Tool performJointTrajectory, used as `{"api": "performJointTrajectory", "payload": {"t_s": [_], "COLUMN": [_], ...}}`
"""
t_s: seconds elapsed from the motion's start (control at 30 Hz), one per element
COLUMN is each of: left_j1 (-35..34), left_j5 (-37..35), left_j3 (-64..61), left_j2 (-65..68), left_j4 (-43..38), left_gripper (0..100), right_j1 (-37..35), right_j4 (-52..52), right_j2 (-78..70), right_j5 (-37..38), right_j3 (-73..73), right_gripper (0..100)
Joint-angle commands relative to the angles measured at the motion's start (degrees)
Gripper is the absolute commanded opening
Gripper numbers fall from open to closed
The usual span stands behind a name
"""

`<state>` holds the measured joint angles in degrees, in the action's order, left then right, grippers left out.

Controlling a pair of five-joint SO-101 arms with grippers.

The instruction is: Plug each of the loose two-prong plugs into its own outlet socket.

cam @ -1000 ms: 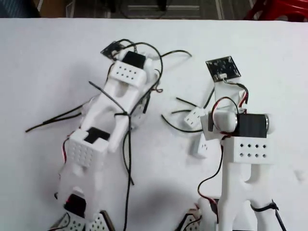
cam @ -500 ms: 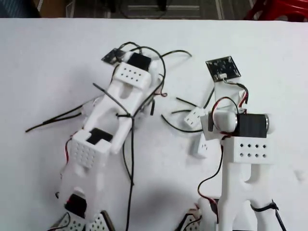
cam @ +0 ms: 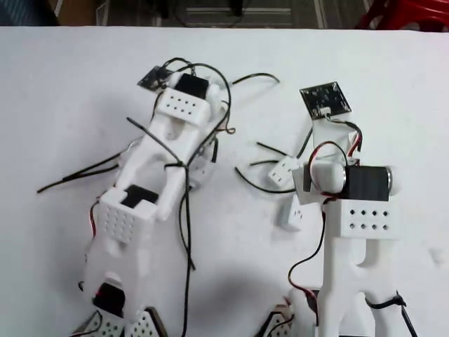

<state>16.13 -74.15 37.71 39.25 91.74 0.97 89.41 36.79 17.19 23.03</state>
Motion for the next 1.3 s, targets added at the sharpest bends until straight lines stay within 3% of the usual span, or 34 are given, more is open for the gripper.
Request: {"api": "performJointTrajectory", "payload": {"t_s": [0.0, 0.1, 0.67, 0.8, 1.27], "left_j1": [1.5, 1.5, 2.7, 2.4, 0.7], "left_j5": [-1.4, -4.5, -5.3, -9.1, -8.6], "left_j3": [2.3, 2.3, -0.3, -0.3, 0.1], "left_j2": [-0.4, -0.3, -0.4, -0.4, -0.4], "left_j4": [-0.9, -0.4, -1.1, 0.6, -0.5], "left_gripper": [3, 3, 3, 3, 3], "right_j1": [0.5, 0.5, 0.5, 0.5, 0.6], "right_j4": [-0.3, -0.3, -0.3, -0.3, -0.2], "right_j2": [0.6, 0.6, 0.6, 0.6, 0.6], "right_j5": [0.3, 0.3, 0.3, 0.3, 0.3], "right_j3": [-0.4, -0.4, -0.4, -0.4, -0.3], "right_gripper": [1.9, 1.9, 1.9, 1.9, 1.9]}}
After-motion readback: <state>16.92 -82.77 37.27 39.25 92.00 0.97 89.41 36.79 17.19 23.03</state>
